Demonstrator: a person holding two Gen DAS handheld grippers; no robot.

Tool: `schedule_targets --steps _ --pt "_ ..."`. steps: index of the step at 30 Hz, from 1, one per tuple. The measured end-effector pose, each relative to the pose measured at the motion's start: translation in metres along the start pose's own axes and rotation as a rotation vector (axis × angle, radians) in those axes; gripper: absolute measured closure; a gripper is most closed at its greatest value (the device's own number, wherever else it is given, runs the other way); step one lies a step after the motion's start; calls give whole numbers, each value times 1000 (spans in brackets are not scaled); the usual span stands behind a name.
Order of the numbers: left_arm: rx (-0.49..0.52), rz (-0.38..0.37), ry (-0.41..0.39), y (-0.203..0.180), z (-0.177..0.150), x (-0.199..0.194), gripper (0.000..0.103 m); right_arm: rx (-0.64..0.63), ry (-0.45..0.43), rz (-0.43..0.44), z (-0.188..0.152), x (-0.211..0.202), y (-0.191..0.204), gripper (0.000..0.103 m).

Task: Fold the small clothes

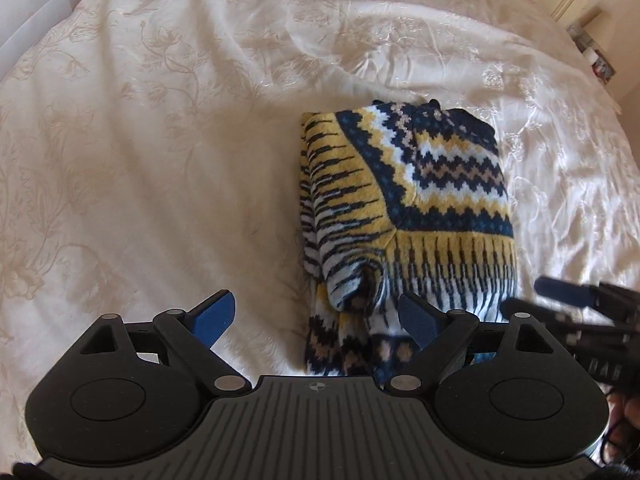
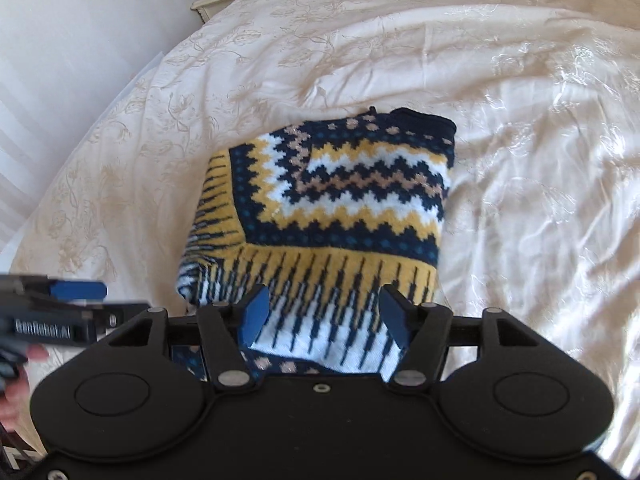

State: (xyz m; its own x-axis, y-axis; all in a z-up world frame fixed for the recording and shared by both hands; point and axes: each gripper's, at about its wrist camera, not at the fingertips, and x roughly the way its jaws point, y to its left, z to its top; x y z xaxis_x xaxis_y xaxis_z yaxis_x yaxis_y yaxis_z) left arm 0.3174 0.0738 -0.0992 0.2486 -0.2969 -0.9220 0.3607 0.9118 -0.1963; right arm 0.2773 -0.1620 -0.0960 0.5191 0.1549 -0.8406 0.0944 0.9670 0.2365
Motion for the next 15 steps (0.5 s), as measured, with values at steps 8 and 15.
schedule_targets --steps 8,15 --pt "88 -19 40 -19 53 40 20 -335 -67 -25 -53 4 67 34" --pt "146 -5 71 -30 64 58 42 -653 -105 -79 -83 27 119 50"
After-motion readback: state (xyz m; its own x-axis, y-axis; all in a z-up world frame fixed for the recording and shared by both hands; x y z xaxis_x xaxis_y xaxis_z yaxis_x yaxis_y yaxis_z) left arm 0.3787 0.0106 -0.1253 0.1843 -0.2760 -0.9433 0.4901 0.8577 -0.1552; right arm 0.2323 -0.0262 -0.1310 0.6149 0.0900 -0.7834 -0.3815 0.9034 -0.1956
